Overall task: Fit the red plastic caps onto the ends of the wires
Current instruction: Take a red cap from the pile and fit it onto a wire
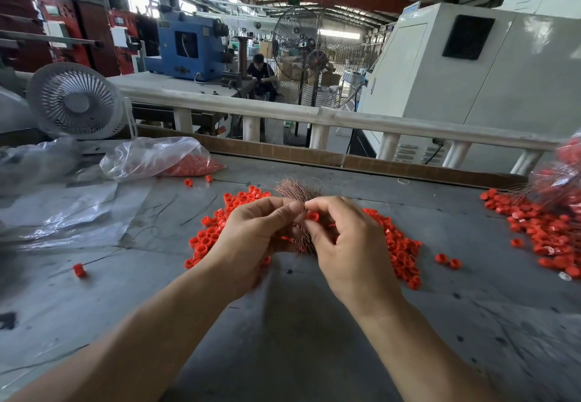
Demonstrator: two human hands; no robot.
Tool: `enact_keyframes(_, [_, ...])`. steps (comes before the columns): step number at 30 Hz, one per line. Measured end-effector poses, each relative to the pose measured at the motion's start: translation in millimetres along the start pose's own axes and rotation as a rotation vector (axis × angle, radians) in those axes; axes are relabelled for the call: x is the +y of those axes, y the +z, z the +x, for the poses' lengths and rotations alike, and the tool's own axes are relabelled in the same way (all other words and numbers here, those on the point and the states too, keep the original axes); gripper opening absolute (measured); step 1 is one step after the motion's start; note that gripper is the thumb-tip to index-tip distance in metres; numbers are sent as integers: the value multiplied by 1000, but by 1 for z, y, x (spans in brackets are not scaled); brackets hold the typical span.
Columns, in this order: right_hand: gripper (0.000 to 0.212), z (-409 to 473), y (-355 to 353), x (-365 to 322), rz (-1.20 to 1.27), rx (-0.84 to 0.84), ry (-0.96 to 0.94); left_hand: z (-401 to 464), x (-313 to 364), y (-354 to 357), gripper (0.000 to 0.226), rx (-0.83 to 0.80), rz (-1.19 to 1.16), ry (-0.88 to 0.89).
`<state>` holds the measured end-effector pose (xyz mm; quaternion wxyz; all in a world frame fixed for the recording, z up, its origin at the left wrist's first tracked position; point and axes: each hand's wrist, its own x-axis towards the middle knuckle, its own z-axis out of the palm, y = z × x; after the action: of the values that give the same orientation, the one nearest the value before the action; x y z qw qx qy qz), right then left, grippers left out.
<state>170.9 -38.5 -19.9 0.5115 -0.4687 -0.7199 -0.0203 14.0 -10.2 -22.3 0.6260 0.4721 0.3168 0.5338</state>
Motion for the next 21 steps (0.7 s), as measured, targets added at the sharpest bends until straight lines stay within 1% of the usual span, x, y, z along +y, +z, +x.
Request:
enact_keyframes(3, [18, -1, 2, 1, 11, -25, 28, 2, -1, -1, 34, 74, 54, 46])
enact_keyframes(4, [19, -1, 2, 1, 17, -34, 33, 3, -1, -1, 30, 97, 59, 63])
enact_keyframes(7, [21, -1, 3, 2, 31, -67, 42, 4, -2, -3, 10, 131, 119, 110])
enact_keyframes(9, [22, -2, 2, 3, 23, -86, 43, 5, -3, -4, 9, 141, 165, 132])
enact_keyframes(12, [22, -2, 2, 4, 26, -104, 61, 5, -2, -4, 15, 167, 149, 144])
enact_keyframes(18, [22, -3, 2, 2, 28, -178, 86, 4, 4, -2, 38, 258, 102, 161])
enact_keyframes(20, [20, -3, 2, 3, 37, -203, 111, 4, 7, -3, 40, 269, 106, 146])
enact_keyframes(21, [19, -3, 1, 4, 46, -208, 125, 3, 8, -3, 37, 269, 104, 136])
